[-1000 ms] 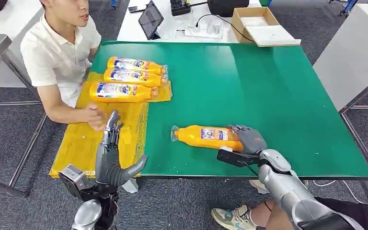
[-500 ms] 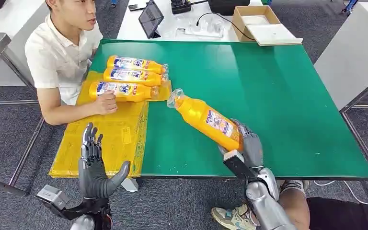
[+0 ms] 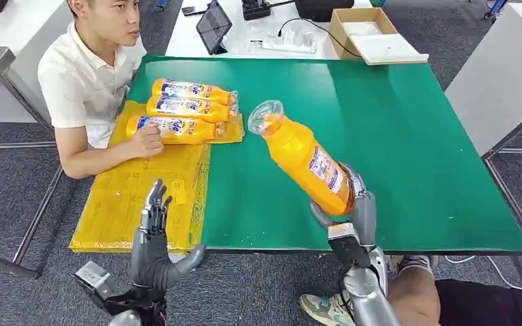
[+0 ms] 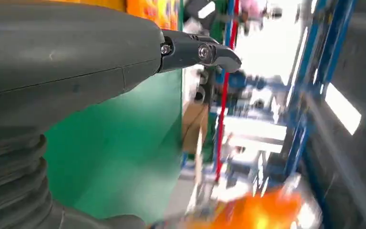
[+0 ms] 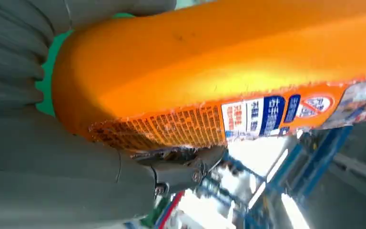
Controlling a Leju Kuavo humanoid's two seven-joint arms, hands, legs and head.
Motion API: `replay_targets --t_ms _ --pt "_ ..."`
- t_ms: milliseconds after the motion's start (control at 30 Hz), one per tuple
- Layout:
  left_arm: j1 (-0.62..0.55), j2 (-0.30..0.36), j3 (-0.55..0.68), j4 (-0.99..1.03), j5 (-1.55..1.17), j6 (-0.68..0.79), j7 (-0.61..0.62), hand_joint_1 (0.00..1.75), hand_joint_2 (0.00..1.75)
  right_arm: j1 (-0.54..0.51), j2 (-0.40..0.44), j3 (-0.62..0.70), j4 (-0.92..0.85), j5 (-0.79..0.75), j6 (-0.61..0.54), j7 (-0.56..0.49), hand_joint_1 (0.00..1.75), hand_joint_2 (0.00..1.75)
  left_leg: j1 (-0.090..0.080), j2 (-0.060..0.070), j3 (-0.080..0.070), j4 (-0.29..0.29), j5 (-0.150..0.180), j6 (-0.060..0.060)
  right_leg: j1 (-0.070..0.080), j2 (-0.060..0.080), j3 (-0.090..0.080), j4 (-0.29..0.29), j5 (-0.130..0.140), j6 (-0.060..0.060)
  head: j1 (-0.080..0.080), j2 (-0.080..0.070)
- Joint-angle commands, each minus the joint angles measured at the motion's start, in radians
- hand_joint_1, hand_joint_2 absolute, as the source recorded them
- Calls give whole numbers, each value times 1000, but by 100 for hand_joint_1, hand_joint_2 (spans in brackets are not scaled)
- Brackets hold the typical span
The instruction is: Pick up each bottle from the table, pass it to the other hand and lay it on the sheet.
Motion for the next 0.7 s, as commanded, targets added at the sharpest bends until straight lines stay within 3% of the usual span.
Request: replay_targets --t_ms 33,400,700 --pt "-136 5 -60 184 37 -104 88 0 175 -75 66 293 163 86 104 1 175 175 1 3 3 -1 0 -2 1 2 2 -1 0 -2 0 0" --pt "-193 -20 -80 208 193 -185 93 0 175 -109 108 429 305 75 84 -21 175 175 1 3 7 -2 -1 -2 1 2 6 -1 -1 -2 0 0" --pt "-201 -24 -79 196 231 -191 84 0 175 -114 117 444 343 40 98 -38 175 175 1 1 5 -1 0 -2 1 -1 4 -1 -1 -2 0 0"
